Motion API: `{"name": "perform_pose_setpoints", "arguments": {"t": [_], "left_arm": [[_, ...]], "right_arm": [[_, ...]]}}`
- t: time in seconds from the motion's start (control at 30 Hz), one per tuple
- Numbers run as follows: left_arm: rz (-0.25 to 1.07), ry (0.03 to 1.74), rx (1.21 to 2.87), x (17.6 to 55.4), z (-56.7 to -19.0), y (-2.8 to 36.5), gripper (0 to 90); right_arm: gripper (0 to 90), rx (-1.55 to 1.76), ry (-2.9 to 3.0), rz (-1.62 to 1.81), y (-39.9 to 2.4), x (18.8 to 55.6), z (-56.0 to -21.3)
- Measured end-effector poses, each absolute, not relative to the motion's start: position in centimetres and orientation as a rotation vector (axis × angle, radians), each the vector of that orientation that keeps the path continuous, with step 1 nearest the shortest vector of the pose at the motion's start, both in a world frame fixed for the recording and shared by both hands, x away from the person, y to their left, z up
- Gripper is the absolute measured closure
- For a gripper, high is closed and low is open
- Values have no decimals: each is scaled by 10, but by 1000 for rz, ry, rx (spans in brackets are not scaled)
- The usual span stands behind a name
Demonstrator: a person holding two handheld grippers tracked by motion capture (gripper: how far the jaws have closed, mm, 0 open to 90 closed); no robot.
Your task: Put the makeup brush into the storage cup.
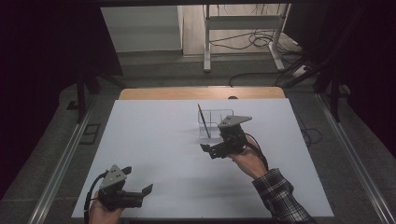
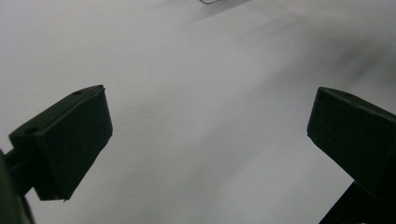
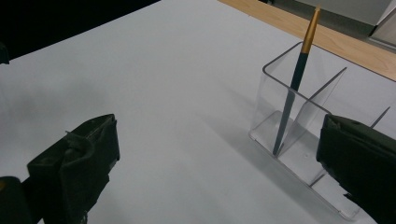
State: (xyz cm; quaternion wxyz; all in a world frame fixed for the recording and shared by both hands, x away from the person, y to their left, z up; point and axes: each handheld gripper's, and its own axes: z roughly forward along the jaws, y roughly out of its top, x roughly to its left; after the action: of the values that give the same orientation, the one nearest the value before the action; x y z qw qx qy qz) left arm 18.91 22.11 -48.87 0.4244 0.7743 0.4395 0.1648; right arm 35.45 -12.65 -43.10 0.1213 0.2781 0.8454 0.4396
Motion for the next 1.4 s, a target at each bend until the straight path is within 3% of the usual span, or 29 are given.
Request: {"name": "perform_pose_setpoints", "arguments": {"t": [1.4], "left_arm": [[408,1098,1943,189,-489,220,7]], "right_arm": [[0,811,2515,1238,-142,325,-443]]}}
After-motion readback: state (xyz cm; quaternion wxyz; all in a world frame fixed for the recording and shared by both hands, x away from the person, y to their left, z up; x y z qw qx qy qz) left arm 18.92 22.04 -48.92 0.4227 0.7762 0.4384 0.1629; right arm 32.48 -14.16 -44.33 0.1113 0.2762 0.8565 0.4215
